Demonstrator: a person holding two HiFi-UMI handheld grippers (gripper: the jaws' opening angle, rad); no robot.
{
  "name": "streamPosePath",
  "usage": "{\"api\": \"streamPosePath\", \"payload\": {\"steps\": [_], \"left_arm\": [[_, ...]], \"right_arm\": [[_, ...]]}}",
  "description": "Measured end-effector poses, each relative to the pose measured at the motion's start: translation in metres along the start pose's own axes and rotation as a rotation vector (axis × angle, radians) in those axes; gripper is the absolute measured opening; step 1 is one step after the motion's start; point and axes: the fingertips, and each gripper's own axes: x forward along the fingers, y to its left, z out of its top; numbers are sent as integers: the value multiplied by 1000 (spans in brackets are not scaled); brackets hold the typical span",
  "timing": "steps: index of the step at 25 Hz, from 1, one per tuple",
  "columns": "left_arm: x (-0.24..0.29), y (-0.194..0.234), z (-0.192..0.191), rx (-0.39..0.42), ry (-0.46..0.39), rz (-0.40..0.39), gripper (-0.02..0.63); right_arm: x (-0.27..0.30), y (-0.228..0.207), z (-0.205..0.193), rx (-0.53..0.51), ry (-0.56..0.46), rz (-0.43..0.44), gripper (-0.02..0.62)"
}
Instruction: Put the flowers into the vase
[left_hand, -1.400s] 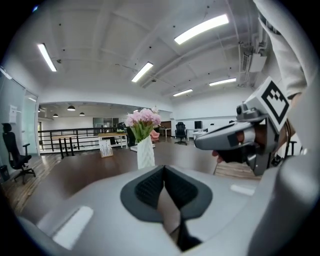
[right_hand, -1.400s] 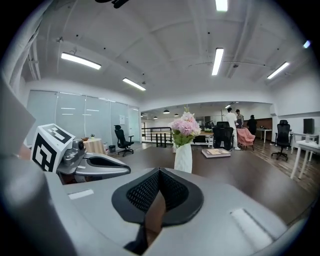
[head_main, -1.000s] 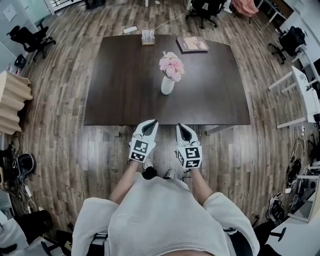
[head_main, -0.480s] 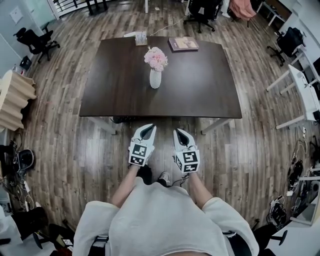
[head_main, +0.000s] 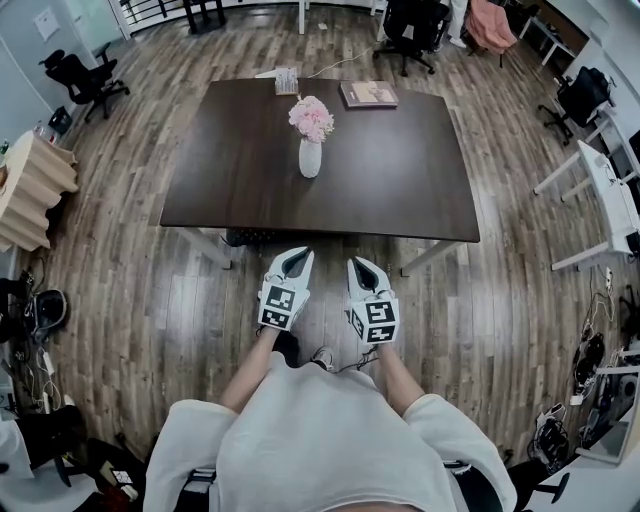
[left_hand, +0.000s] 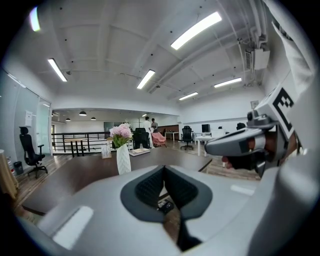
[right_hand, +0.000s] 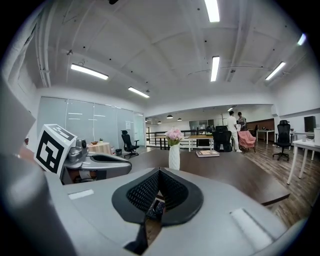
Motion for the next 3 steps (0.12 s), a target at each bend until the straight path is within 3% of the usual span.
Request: {"api": "streamPosePath", "payload": {"steps": [3], "left_arm": [[-3, 2, 0, -10, 1, 8, 11]], "right_arm": [[0, 3, -1, -3, 3, 3, -5]]}}
